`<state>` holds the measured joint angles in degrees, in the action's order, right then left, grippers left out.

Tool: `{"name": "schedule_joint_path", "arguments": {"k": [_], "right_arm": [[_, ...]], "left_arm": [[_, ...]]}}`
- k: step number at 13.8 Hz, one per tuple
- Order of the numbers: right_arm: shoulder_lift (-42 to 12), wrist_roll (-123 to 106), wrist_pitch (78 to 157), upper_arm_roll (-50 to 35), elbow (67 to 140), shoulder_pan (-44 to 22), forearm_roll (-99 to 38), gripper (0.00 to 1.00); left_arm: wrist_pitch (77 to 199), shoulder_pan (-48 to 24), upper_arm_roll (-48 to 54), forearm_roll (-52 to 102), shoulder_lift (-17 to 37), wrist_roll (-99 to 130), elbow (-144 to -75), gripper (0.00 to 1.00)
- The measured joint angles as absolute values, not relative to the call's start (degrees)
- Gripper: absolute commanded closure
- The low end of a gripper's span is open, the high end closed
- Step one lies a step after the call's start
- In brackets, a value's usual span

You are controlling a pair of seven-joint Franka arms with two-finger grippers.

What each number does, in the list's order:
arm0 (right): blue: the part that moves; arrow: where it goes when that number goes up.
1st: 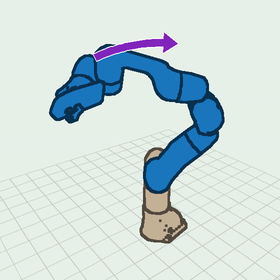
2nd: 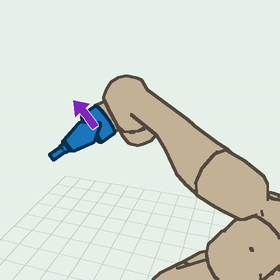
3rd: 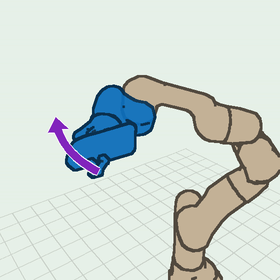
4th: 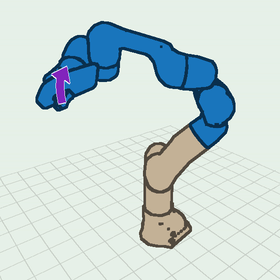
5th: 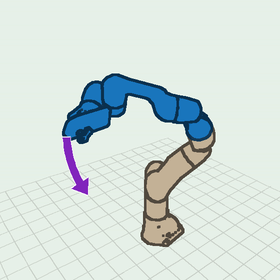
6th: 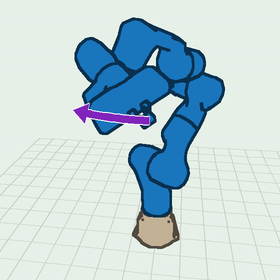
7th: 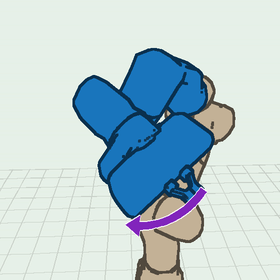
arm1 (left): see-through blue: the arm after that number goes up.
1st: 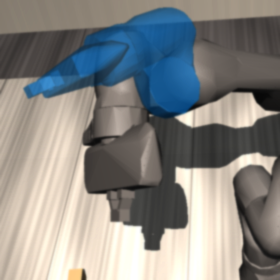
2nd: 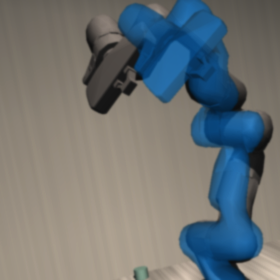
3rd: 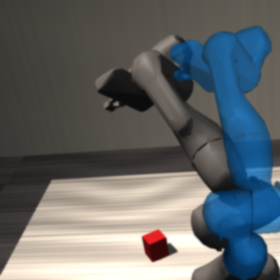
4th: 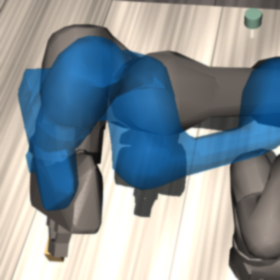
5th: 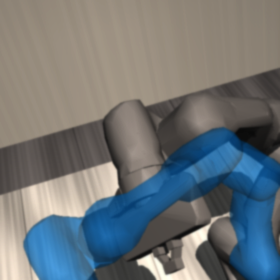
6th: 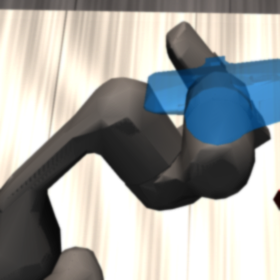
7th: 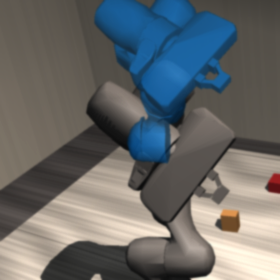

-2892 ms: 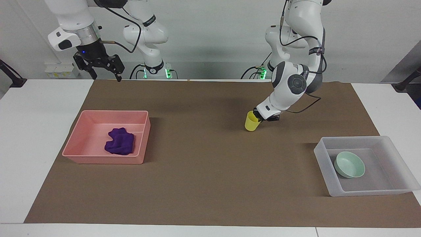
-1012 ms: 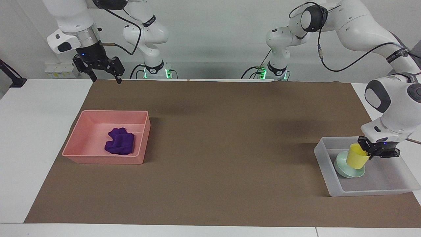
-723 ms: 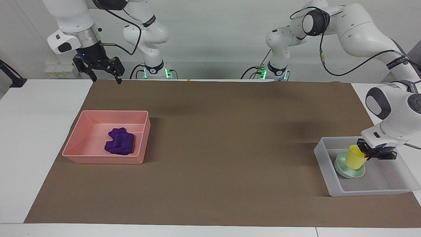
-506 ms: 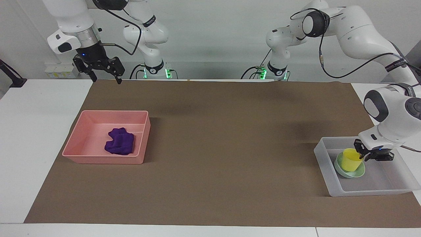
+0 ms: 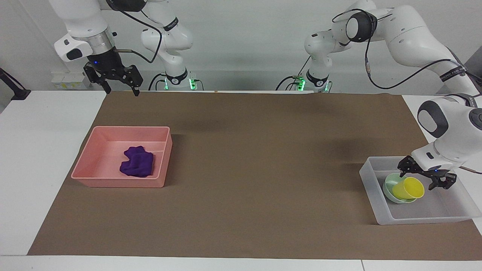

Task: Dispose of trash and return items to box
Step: 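Lower the yellow cup into the green bowl with the left gripper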

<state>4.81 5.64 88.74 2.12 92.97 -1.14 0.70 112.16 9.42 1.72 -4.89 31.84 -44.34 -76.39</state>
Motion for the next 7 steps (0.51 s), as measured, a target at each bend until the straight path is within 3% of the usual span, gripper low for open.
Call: {"name": "schedule_joint_path", "arguments": {"k": [7], "right_arm": [[4.8, 5.6, 88.7, 2.1, 93.3, -1.1, 0.7, 0.00]], "left_arm": [[96.3, 5.9, 2.4, -0.4, 23.1, -28.9, -75.3, 0.00]]}}
